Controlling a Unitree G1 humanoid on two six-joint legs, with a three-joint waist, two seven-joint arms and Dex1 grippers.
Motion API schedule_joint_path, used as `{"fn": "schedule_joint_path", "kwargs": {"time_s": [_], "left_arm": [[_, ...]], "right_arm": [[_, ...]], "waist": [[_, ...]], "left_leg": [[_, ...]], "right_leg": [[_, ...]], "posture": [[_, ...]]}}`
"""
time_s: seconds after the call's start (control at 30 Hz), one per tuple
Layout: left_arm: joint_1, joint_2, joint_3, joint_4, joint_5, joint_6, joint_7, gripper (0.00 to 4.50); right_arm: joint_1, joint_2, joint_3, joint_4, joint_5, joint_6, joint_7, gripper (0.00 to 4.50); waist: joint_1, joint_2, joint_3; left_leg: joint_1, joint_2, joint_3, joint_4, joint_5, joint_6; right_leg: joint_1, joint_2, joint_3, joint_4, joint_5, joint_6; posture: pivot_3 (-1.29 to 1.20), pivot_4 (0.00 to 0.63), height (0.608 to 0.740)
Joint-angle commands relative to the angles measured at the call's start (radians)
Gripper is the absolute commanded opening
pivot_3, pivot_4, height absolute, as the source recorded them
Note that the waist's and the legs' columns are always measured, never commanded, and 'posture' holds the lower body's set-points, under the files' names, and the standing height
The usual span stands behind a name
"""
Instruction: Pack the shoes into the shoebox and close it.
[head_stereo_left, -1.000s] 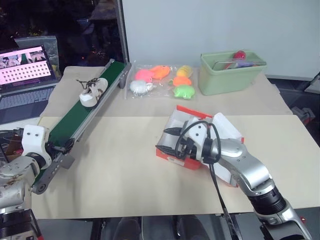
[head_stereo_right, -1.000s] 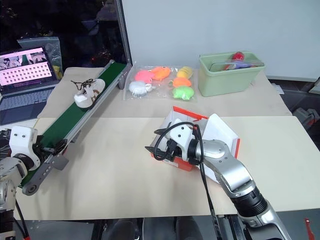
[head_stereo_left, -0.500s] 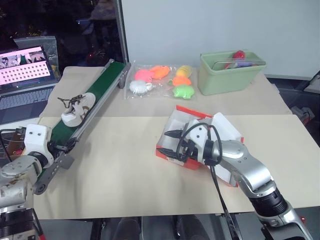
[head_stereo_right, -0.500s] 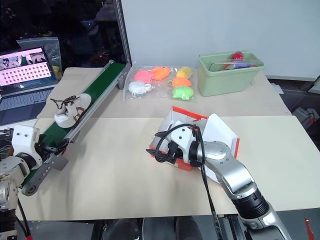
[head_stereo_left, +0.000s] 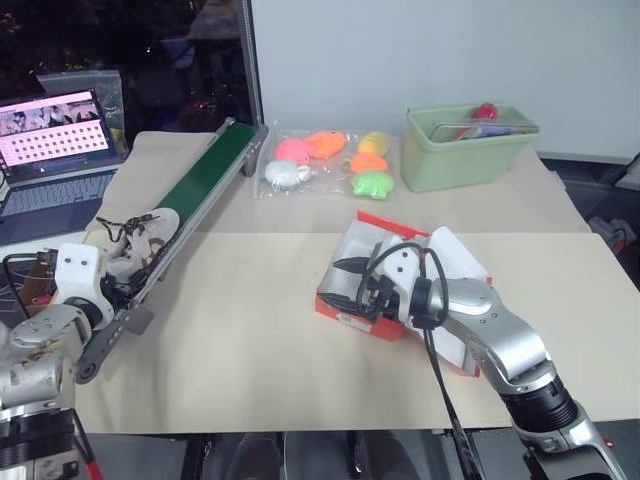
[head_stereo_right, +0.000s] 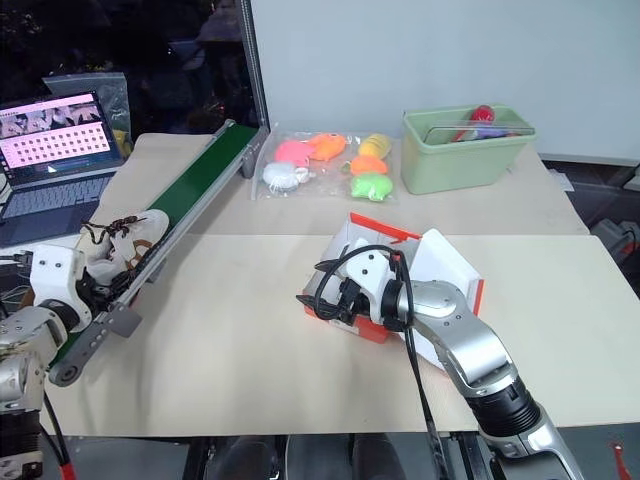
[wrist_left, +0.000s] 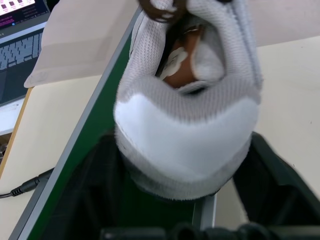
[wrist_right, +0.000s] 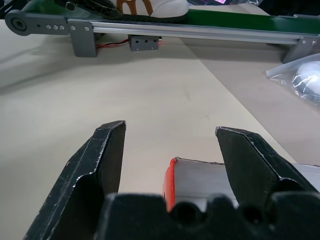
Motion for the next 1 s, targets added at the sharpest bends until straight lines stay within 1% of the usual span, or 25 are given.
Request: {"fn": "schedule_joint_path", "kwargs": {"time_s": [0.03,0.07,0.17,0.27,0.33,0.4,0.43,0.47,0.57,0.67,0.77,1.0], "left_arm": [[-0.061,-0.013,0.019,-0.030,0.014,-0.039,0.067,2.91],[-0.075,-0.022,0.026,-0.032,0.023,-0.054,0.094,2.91],[-0.130,-0.063,0.006,-0.086,0.098,-0.182,0.208,2.91],[-0.157,-0.123,-0.102,-0.213,0.130,-0.234,0.213,2.91],[-0.159,-0.156,-0.159,-0.269,0.115,-0.213,0.187,2.91],[-0.142,-0.176,-0.257,-0.346,0.099,-0.193,0.126,2.91],[-0.134,-0.183,-0.293,-0.375,0.088,-0.176,0.101,2.91],[-0.122,-0.207,-0.326,-0.418,0.040,-0.135,0.074,2.91],[-0.101,-0.244,-0.373,-0.489,-0.031,-0.066,0.032,2.91],[-0.098,-0.251,-0.403,-0.520,-0.043,-0.028,0.020,2.91],[-0.131,-0.256,-0.419,-0.509,-0.053,-0.013,0.007,2.91],[-0.172,-0.265,-0.417,-0.488,-0.057,-0.003,0.003,2.91]], "right_arm": [[-0.020,0.006,-0.037,-0.021,-0.007,0.004,-0.017,3.46],[-0.024,0.011,-0.040,-0.016,-0.008,0.009,-0.024,3.46],[-0.073,0.087,-0.121,0.038,0.069,0.148,-0.117,3.46],[-0.151,0.214,-0.249,0.143,0.138,0.328,-0.271,3.46],[-0.196,0.303,-0.353,0.204,0.197,0.423,-0.371,3.46],[-0.239,0.402,-0.487,0.251,0.319,0.529,-0.446,3.46],[-0.251,0.427,-0.521,0.259,0.352,0.565,-0.465,3.46],[-0.263,0.458,-0.560,0.272,0.391,0.604,-0.490,3.46],[-0.292,0.514,-0.642,0.296,0.464,0.670,-0.557,3.46],[-0.311,0.529,-0.669,0.297,0.512,0.708,-0.581,3.46],[-0.351,0.599,-0.721,0.284,0.617,0.728,-0.640,3.46],[-0.365,0.647,-0.712,0.284,0.666,0.705,-0.725,3.46]], "waist": [[0.003,0.000,0.000],[0.004,0.000,0.000],[0.006,-0.001,0.000],[0.009,-0.001,0.000],[0.013,-0.001,0.000],[0.013,-0.001,-0.001],[0.012,-0.001,-0.001],[0.011,-0.001,0.000],[0.005,-0.001,0.000],[-0.008,-0.001,0.000],[-0.021,-0.001,0.000],[-0.020,0.000,0.000]], "left_leg": [[0.000,0.000,0.000,0.000,0.000,0.000],[0.000,0.000,0.000,0.000,0.000,0.000],[0.000,0.000,0.000,0.000,0.000,0.000],[0.000,0.000,0.000,0.000,0.001,-0.001],[0.000,0.000,0.000,0.000,0.001,-0.001],[-0.001,0.000,0.000,0.000,0.001,-0.001],[-0.001,0.000,0.000,-0.001,0.001,-0.001],[-0.001,0.000,0.000,-0.001,0.001,-0.001],[-0.003,0.000,0.000,-0.002,0.001,-0.001],[-0.004,0.000,0.000,-0.002,0.001,-0.001],[-0.002,0.000,0.000,-0.002,0.001,-0.001],[-0.001,0.000,0.000,-0.002,0.001,-0.001]], "right_leg": [[0.000,0.000,0.000,0.000,0.000,0.000],[0.000,0.000,0.000,0.000,0.000,0.000],[0.000,0.000,0.000,0.000,0.000,0.000],[0.000,0.000,0.000,0.000,0.001,-0.001],[0.000,-0.001,0.000,0.001,0.001,-0.001],[0.000,-0.001,0.000,0.003,0.001,-0.001],[0.000,-0.001,0.000,0.003,0.001,-0.001],[0.000,-0.001,0.000,0.003,0.001,-0.001],[-0.002,-0.001,0.000,0.003,0.001,-0.001],[-0.004,0.000,0.000,0.003,0.001,-0.001],[-0.002,0.000,0.000,0.002,0.001,-0.001],[-0.001,0.001,0.000,0.002,0.001,0.000]], "posture": [[0.00,0.150,0.729],[0.00,0.150,0.729],[0.00,0.150,0.729],[0.00,0.150,0.729],[0.00,0.150,0.729],[0.00,0.150,0.729],[0.00,0.150,0.729],[0.00,0.150,0.729],[0.00,0.150,0.729],[0.00,0.150,0.729],[0.00,0.150,0.729],[0.00,0.150,0.729]]}}
